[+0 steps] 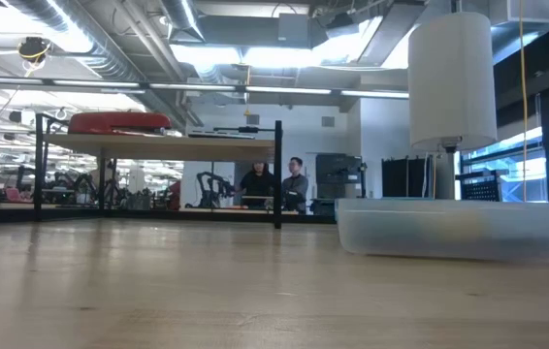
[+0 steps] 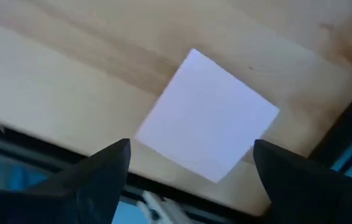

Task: Pack school essentials
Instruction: Put the pink sticky note into the blue supply box

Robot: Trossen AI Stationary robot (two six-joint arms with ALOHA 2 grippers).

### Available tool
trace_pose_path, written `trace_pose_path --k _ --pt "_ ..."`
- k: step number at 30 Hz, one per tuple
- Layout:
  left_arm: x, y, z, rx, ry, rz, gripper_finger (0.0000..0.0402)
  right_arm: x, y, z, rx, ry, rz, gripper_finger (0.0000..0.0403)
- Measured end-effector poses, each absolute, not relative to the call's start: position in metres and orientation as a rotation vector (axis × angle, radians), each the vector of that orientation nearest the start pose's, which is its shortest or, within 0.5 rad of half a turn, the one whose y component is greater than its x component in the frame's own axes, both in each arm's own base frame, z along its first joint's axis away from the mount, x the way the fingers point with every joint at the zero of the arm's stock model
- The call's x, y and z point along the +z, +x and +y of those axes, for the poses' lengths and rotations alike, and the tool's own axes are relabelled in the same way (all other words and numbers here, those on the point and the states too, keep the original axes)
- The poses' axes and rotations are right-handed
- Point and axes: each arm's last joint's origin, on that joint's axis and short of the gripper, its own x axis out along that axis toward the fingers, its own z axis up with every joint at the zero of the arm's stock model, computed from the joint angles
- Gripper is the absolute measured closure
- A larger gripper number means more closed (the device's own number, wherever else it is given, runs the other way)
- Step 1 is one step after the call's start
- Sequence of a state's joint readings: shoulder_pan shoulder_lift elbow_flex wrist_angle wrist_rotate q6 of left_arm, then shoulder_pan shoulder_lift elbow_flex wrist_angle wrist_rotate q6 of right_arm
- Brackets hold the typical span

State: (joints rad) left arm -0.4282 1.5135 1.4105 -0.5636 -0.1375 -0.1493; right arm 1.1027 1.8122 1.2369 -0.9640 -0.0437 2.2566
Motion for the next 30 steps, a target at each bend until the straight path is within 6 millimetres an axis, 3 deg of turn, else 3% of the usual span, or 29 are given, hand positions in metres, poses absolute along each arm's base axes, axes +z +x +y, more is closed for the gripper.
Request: trace_pose_path --k 10,15,22,30 --pt "0.342 0.302 -0.134 -0.231 0.043 0.661 0.0246 0.181 0.140 0.294 -0.867 0.911 1.637 0.0063" --pt "0.342 0.302 -0.134 -0.231 0.044 0.660 0.0246 0.181 0.142 0.294 -0.793 0.861 1.612 0.0063" --pt "0.342 0.302 -0.134 -0.231 0.044 0.661 0.0246 0.181 0.144 0.299 -0.392 0.583 1.541 0.0063" --pt "0.342 0.302 -0.134 -0.231 0.044 0.661 0.0246 0.181 0.136 0.302 -0.168 0.341 1.546 0.0063"
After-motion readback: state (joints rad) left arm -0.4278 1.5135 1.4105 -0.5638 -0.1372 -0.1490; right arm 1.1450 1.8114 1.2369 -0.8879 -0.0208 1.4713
